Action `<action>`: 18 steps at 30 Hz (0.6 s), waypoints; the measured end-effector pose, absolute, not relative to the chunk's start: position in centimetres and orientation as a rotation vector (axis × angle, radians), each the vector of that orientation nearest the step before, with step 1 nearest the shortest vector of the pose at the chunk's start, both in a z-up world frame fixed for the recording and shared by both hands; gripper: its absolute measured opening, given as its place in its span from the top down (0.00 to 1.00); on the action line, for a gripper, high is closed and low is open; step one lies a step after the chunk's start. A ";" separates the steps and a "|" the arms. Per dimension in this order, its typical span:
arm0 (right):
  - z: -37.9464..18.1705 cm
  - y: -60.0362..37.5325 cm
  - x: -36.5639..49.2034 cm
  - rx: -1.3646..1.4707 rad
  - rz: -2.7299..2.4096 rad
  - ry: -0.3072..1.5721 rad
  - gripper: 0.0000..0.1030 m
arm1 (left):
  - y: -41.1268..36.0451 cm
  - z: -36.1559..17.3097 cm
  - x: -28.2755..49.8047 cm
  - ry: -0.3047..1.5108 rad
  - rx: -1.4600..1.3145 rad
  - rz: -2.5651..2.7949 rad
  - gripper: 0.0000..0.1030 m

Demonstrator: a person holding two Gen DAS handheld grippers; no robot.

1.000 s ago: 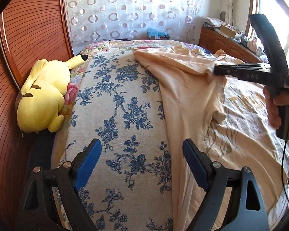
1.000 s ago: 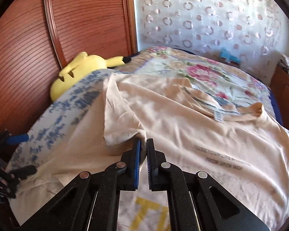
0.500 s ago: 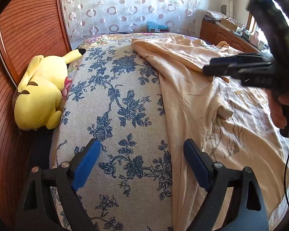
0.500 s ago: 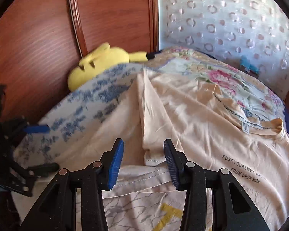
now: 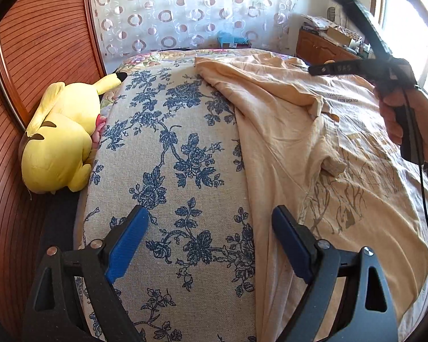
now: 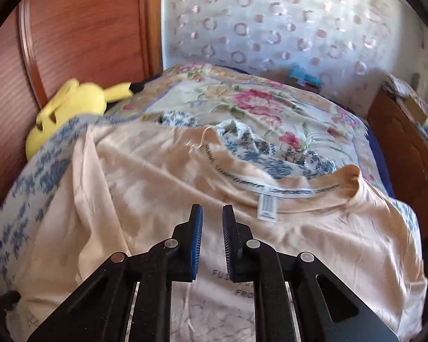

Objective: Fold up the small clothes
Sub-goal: 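Fold the grasped side inward toward the first fold, open right gripper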

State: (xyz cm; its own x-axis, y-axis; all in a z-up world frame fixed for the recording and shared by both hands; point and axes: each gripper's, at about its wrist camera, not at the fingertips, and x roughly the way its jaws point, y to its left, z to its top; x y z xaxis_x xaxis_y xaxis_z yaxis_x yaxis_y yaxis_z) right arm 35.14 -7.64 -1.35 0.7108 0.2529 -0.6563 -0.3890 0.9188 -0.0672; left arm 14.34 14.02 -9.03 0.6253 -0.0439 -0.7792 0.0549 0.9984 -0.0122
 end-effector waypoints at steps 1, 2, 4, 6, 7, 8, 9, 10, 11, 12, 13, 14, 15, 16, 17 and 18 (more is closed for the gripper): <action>-1.0 -7.7 34.6 -0.183 0.391 0.679 0.87 | 14.0 -9.0 14.3 0.894 0.013 -0.057 0.13; -0.8 -7.6 34.0 -0.169 0.437 0.670 0.84 | 14.0 -9.0 14.3 0.894 0.013 -0.057 0.13; -0.8 -7.0 32.3 -0.171 0.536 0.662 0.76 | 14.0 -9.0 14.3 0.893 0.013 -0.057 0.13; -1.0 -6.1 30.5 -0.192 0.632 0.666 0.72 | 14.0 -9.0 14.3 0.893 0.013 -0.057 0.13; -1.2 -5.8 29.7 -0.206 0.668 0.677 0.71 | 14.1 -9.0 14.3 0.894 0.012 -0.057 0.13; -1.5 -5.3 29.0 -0.225 0.693 0.689 0.71 | 14.1 -9.0 14.3 0.894 0.012 -0.057 0.13; -1.8 -5.0 28.4 -0.244 0.711 0.698 0.71 | 14.1 -9.0 14.3 0.894 0.012 -0.057 0.13; -2.0 -4.8 28.3 -0.265 0.724 0.706 0.71 | 14.1 -9.0 14.3 0.894 0.012 -0.057 0.13; -2.4 -4.3 28.2 -0.292 0.730 0.719 0.71 | 14.1 -9.0 14.3 0.894 0.012 -0.057 0.13; -2.7 -4.0 27.9 -0.328 0.716 0.728 0.71 | 14.1 -9.0 14.3 0.894 0.012 -0.057 0.13; -3.1 -3.8 27.9 -0.362 0.697 0.737 0.80 | 14.1 -9.0 14.4 0.894 0.014 -0.055 0.13; -3.0 -3.3 28.6 -0.382 0.686 0.739 0.95 | 14.0 -8.9 14.3 0.890 0.017 -0.049 0.13; -2.9 -3.4 28.8 -0.395 0.676 0.732 0.98 | 14.0 -8.6 14.2 0.872 0.022 -0.033 0.13; -2.4 -3.7 29.1 -0.392 0.664 0.714 0.98 | 13.8 -8.1 13.9 0.846 0.024 -0.020 0.13; -1.7 -3.8 29.7 -0.369 0.643 0.699 0.98 | 13.6 -7.6 13.7 0.827 0.022 -0.025 0.13; -1.3 -4.3 30.3 -0.328 0.621 0.694 0.98 | 13.4 -7.1 13.5 0.817 0.016 -0.040 0.13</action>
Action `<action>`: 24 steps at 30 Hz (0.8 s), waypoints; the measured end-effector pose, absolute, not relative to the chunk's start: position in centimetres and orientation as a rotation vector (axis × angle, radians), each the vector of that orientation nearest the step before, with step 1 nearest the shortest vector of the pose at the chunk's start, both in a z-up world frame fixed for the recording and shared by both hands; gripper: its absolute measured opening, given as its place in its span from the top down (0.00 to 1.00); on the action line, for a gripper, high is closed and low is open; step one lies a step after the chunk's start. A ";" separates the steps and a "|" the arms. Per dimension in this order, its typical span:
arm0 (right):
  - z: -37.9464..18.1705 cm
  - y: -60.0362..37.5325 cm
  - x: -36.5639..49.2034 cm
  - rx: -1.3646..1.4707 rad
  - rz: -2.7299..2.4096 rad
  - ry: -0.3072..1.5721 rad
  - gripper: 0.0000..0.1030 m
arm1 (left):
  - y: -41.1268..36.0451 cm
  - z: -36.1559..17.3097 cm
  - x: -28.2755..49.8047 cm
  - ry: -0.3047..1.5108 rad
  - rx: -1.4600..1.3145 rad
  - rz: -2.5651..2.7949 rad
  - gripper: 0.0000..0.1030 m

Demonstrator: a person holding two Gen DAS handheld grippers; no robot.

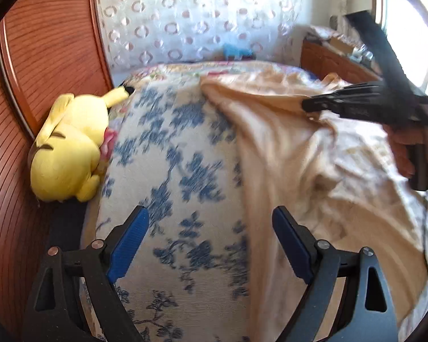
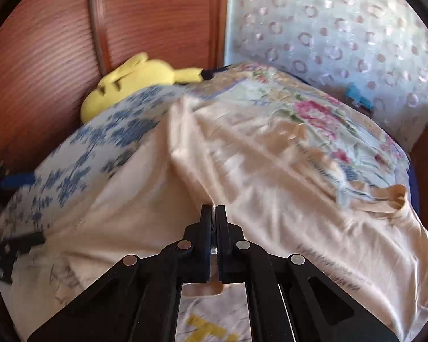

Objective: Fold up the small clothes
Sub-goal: 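Fold the grasped side inward toward the first fold, open right gripper, then move the right gripper to the shirt sleeve and grasp its edge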

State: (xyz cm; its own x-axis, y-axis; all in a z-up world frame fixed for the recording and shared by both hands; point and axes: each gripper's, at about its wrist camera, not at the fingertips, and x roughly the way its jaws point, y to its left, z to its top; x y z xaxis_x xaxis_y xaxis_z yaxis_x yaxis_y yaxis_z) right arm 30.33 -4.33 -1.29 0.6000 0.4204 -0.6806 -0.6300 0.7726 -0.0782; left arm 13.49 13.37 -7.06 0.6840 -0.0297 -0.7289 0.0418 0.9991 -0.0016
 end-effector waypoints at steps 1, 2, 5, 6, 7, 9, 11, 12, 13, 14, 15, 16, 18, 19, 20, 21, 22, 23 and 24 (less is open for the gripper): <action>-1.0 -5.1 30.8 -0.287 0.597 0.695 0.98 | 13.1 -6.5 13.4 0.807 0.011 -0.054 0.13; -0.5 -5.9 31.6 -0.249 0.568 0.699 0.98 | 12.7 -6.2 13.3 0.802 0.012 -0.062 0.13; -0.6 -7.4 32.9 -0.181 0.497 0.730 0.98 | 11.7 -5.9 13.3 0.806 0.032 -0.081 0.13; -0.9 -7.5 33.1 -0.179 0.478 0.743 0.98 | 11.3 -6.0 13.4 0.811 0.038 -0.083 0.13; -1.1 -7.6 33.2 -0.185 0.456 0.753 0.97 | 11.1 -6.2 13.4 0.815 0.041 -0.086 0.13; -1.4 -6.5 33.9 -0.191 0.441 0.794 0.86 | 11.0 -6.7 13.6 0.830 0.033 -0.090 0.13; -1.3 -6.0 34.5 -0.186 0.441 0.796 0.71 | 10.9 -7.1 13.8 0.842 0.026 -0.096 0.13; -1.2 -6.3 34.2 -0.179 0.453 0.784 0.66 | 10.8 -7.3 13.8 0.847 0.027 -0.099 0.13; -1.0 -6.2 34.8 -0.171 0.469 0.776 0.64 | 10.6 -7.4 13.8 0.851 0.032 -0.100 0.13; -0.9 -6.6 34.3 -0.172 0.473 0.771 0.62 | 10.5 -7.5 13.7 0.854 0.039 -0.103 0.13; -0.8 -7.2 34.4 -0.181 0.468 0.764 0.56 | 10.4 -7.7 13.7 0.858 0.048 -0.105 0.13; -0.5 -7.8 34.3 -0.191 0.469 0.751 0.54 | 10.3 -7.9 13.8 0.864 0.061 -0.103 0.13; -0.1 -9.1 33.1 -0.186 0.504 0.721 0.54 | 10.2 -8.2 14.0 0.879 0.088 -0.091 0.13; 0.0 -9.8 32.2 -0.185 0.521 0.716 0.54 | 10.1 -8.5 14.1 0.890 0.101 -0.089 0.13; 0.1 -10.7 31.4 -0.184 0.535 0.712 0.54 | 10.1 -8.7 14.2 0.899 0.113 -0.085 0.13; 0.1 -11.2 30.6 -0.183 0.553 0.706 0.54 | 10.2 -8.7 14.2 0.895 0.112 -0.091 0.13; 0.1 -11.7 29.8 -0.190 0.575 0.702 0.54 | 10.4 -8.8 14.2 0.896 0.111 -0.092 0.13; 0.3 -12.1 28.8 -0.198 0.595 0.699 0.54 | 10.6 -8.8 14.3 0.895 0.110 -0.088 0.13; 0.2 -12.2 27.8 -0.206 0.622 0.697 0.54 | 10.8 -8.8 14.5 0.892 0.108 -0.076 0.13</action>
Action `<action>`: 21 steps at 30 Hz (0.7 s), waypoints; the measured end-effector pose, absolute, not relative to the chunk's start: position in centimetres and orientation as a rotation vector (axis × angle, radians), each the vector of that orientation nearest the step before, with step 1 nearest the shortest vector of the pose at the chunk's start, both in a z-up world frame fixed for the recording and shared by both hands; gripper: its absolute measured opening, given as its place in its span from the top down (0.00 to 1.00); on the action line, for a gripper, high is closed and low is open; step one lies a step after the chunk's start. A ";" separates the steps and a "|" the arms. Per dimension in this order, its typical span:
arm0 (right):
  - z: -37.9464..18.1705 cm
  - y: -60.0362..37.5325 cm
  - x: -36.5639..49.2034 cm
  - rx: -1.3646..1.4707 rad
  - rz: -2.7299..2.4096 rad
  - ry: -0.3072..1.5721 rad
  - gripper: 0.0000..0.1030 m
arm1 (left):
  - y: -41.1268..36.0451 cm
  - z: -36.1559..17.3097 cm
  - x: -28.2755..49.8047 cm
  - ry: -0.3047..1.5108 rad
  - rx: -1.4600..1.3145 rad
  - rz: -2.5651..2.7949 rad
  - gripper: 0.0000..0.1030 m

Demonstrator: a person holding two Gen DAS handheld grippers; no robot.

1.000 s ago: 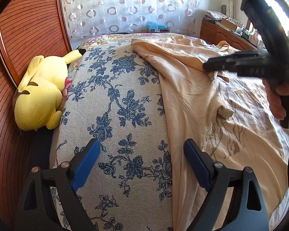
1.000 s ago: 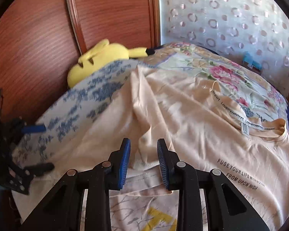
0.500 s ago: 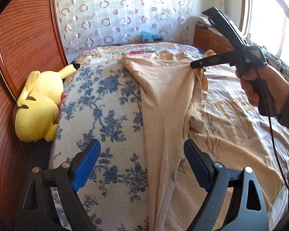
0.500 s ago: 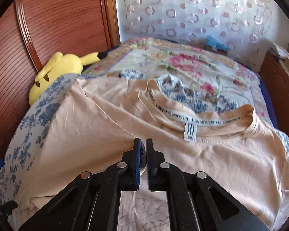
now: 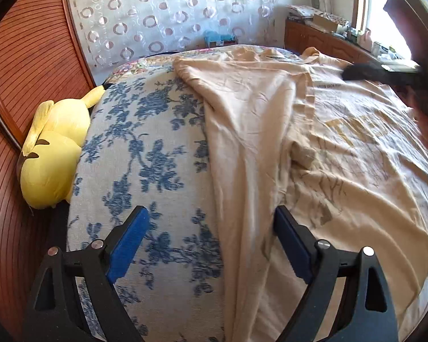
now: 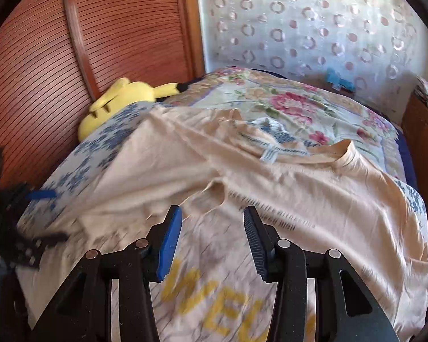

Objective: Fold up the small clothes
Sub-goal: 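Move the right gripper to the shirt sleeve and grasp its edge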

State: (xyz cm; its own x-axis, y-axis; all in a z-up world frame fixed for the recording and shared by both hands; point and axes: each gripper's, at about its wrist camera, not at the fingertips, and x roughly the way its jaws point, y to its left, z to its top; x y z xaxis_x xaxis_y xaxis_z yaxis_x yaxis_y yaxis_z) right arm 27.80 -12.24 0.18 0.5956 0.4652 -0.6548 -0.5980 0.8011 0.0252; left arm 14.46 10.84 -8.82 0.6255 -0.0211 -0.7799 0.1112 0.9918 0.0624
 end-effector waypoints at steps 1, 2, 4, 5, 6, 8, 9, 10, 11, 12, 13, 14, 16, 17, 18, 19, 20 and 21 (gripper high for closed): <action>0.0 -12.2 27.2 -0.208 0.648 0.700 0.54 | 11.1 -8.8 14.5 0.890 0.108 -0.064 0.13; -0.1 -12.0 26.4 -0.206 0.677 0.706 0.54 | 11.5 -8.7 14.6 0.889 0.104 -0.055 0.13; -0.5 -11.3 24.9 -0.207 0.733 0.713 0.55 | 12.1 -8.8 14.7 0.890 0.086 -0.049 0.13; -0.8 -10.7 24.2 -0.206 0.763 0.714 0.55 | 12.4 -8.8 14.8 0.889 0.082 -0.044 0.13; -1.0 -10.1 23.8 -0.201 0.793 0.719 0.55 | 12.7 -8.8 14.8 0.888 0.075 -0.038 0.13; -1.8 -8.6 23.2 -0.201 0.842 0.731 0.57 | 13.1 -8.8 14.8 0.891 0.056 -0.039 0.13; -2.2 -7.8 22.9 -0.214 0.854 0.733 0.57 | 13.2 -8.9 14.8 0.891 0.050 -0.042 0.13; -2.6 -7.0 22.7 -0.231 0.861 0.731 0.58 | 13.2 -8.9 14.9 0.892 0.047 -0.044 0.13; -3.0 -6.2 22.7 -0.240 0.869 0.733 0.58 | 13.3 -8.9 14.9 0.892 0.044 -0.045 0.13; -3.3 -5.6 22.7 -0.242 0.878 0.739 0.59 | 13.3 -8.9 14.9 0.892 0.041 -0.047 0.13; -3.5 -5.1 22.8 -0.244 0.882 0.746 0.60 | 13.3 -8.9 14.9 0.893 0.035 -0.049 0.13; -3.7 -4.6 23.3 -0.251 0.879 0.751 0.61 | 13.4 -9.0 14.8 0.894 0.031 -0.051 0.13; -4.1 -3.9 23.7 -0.277 0.864 0.760 0.67 | 13.6 -9.0 14.9 0.896 0.019 -0.055 0.13; -4.3 -3.6 23.7 -0.292 0.857 0.762 0.69 | 13.6 -9.0 14.9 0.895 0.021 -0.055 0.13; -4.4 -3.3 23.8 -0.310 0.845 0.762 0.78 | 13.7 -9.0 14.9 0.895 0.023 -0.054 0.13; -4.7 -3.1 23.8 -0.328 0.833 0.760 0.88 | 13.7 -9.0 14.9 0.895 0.024 -0.053 0.13; -4.6 -3.0 23.8 -0.341 0.824 0.751 0.95 | 13.8 -9.0 14.9 0.895 0.023 -0.054 0.13; -4.5 -3.0 23.8 -0.349 0.828 0.754 0.96 | 13.8 -9.0 14.9 0.895 0.022 -0.054 0.13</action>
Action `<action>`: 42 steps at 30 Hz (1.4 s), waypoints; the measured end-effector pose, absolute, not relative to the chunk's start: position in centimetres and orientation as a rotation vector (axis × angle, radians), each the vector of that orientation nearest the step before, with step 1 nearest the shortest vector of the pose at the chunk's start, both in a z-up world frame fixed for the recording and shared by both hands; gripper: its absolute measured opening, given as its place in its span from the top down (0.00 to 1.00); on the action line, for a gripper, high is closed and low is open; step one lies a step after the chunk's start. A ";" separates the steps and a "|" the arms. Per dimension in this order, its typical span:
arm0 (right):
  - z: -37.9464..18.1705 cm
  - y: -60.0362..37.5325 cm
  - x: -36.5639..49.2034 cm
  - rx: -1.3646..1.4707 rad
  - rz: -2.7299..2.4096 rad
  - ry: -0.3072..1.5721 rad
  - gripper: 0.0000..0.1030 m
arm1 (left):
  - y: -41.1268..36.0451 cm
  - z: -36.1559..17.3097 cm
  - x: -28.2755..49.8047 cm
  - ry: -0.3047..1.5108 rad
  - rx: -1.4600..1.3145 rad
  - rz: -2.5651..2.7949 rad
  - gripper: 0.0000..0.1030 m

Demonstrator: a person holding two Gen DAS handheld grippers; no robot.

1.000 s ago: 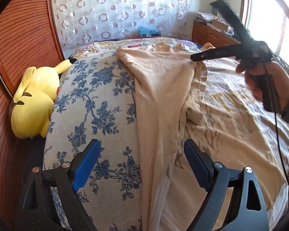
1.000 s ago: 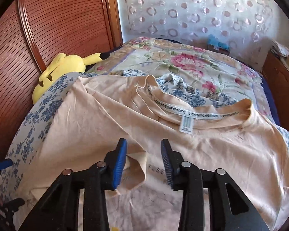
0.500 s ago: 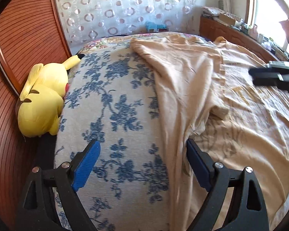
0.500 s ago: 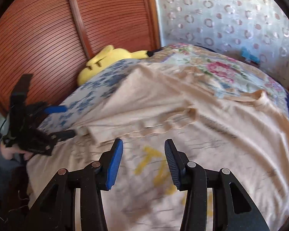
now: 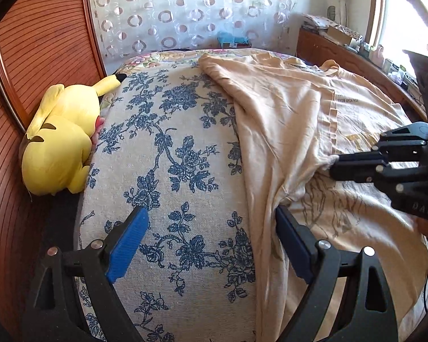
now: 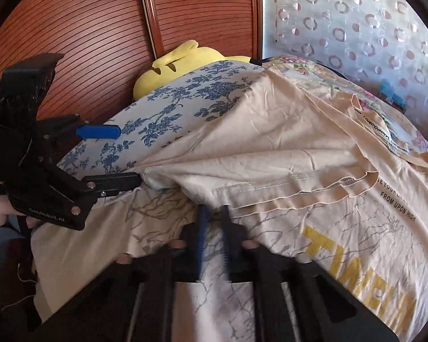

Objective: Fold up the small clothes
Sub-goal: 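Move the right gripper to the shirt sleeve and grasp its edge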

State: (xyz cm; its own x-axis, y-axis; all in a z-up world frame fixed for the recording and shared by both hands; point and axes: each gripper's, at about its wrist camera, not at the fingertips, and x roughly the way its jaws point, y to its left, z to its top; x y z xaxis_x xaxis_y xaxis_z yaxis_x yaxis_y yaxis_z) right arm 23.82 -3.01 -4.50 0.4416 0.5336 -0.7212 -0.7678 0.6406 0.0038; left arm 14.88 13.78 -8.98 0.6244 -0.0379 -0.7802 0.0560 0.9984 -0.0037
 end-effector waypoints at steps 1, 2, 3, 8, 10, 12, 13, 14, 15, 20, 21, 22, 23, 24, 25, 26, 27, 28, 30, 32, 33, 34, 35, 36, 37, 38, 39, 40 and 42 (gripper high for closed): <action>-4.2 -2.8 23.5 -0.352 0.837 0.752 0.97 | 13.8 -9.0 14.9 0.895 0.021 -0.054 0.13; -4.1 -3.0 23.2 -0.361 0.844 0.746 0.97 | 13.8 -9.0 14.9 0.895 0.022 -0.054 0.13; -3.7 -3.5 22.8 -0.377 0.839 0.735 0.97 | 13.8 -9.0 14.9 0.895 0.022 -0.054 0.13; -3.0 -5.0 21.6 -0.430 0.835 0.721 0.97 | 13.2 -8.5 14.1 0.865 0.033 -0.073 0.13; -3.0 -5.4 20.9 -0.445 0.823 0.726 0.97 | 12.8 -7.9 13.4 0.841 0.017 -0.099 0.13; -3.0 -5.9 20.8 -0.437 0.815 0.746 0.97 | 12.3 -7.1 12.7 0.818 0.003 -0.108 0.13; -2.9 -6.4 20.7 -0.420 0.814 0.754 0.92 | 11.8 -6.5 12.3 0.802 -0.002 -0.121 0.13; -2.6 -6.9 20.6 -0.399 0.813 0.756 0.86 | 11.4 -6.0 12.1 0.788 -0.002 -0.132 0.13; -2.4 -7.9 20.4 -0.369 0.812 0.754 0.74 | 11.0 -5.5 11.8 0.773 0.002 -0.143 0.13; -0.9 -13.8 19.6 -0.237 0.747 0.706 0.60 | 8.4 -4.0 11.8 0.738 0.023 -0.190 0.13; -0.7 -15.4 19.4 -0.209 0.725 0.695 0.60 | 7.8 -3.9 11.9 0.736 0.028 -0.201 0.13; -0.4 -17.1 19.1 -0.185 0.697 0.685 0.60 | 7.1 -3.9 12.1 0.736 0.032 -0.212 0.13; -0.2 -18.8 18.8 -0.166 0.665 0.677 0.60 | 6.5 -3.8 12.3 0.736 0.036 -0.222 0.13; -0.1 -20.7 18.5 -0.149 0.629 0.670 0.60 | 5.7 -3.9 12.5 0.734 0.041 -0.236 0.13; -0.1 -22.6 18.2 -0.132 0.596 0.666 0.60 | 5.0 -3.9 12.8 0.733 0.045 -0.250 0.13; -0.1 -24.7 18.0 -0.112 0.564 0.666 0.60 | 4.3 -3.9 13.0 0.734 0.048 -0.262 0.13; -0.2 -26.5 17.8 -0.094 0.534 0.669 0.60 | 3.6 -4.0 13.2 0.735 0.052 -0.276 0.13; -0.3 -28.5 17.7 -0.077 0.495 0.672 0.60 | 2.7 -4.1 13.5 0.737 0.054 -0.296 0.13; -0.6 -32.4 17.3 -0.043 0.411 0.675 0.60 | 1.5 -4.4 13.9 0.745 0.058 -0.318 0.13; -1.0 -36.1 17.1 -0.008 0.330 0.681 0.60 | 0.2 -4.8 14.5 0.758 0.065 -0.333 0.13; -1.3 -37.8 17.1 0.009 0.290 0.683 0.60 | -0.5 -5.1 14.8 0.767 0.068 -0.344 0.13; -1.6 -39.3 17.1 0.026 0.256 0.687 0.60 | -1.0 -5.2 15.0 0.774 0.070 -0.351 0.13; -1.9 -40.7 17.3 0.045 0.228 0.694 0.60 | -1.6 -5.4 15.2 0.783 0.076 -0.357 0.13; -2.2 -42.0 17.4 0.064 0.205 0.701 0.60 | -2.0 -5.5 15.4 0.787 0.082 -0.361 0.13; -2.6 -43.1 17.5 0.078 0.185 0.706 0.60 | -2.5 -5.6 15.5 0.793 0.092 -0.368 0.13; -2.9 -43.9 17.6 0.091 0.169 0.711 0.60 | -2.9 -5.7 15.6 0.798 0.101 -0.372 0.13; -3.2 -44.6 17.8 0.110 0.157 0.716 0.60 | -3.5 -5.8 15.8 0.803 0.111 -0.378 0.13; -3.4 -45.3 18.0 0.134 0.151 0.719 0.59 | -3.8 -5.9 15.9 0.808 0.117 -0.382 0.13; -3.7 -46.2 18.4 0.177 0.132 0.731 0.57 | -4.5 -6.1 16.2 0.819 0.129 -0.386 0.13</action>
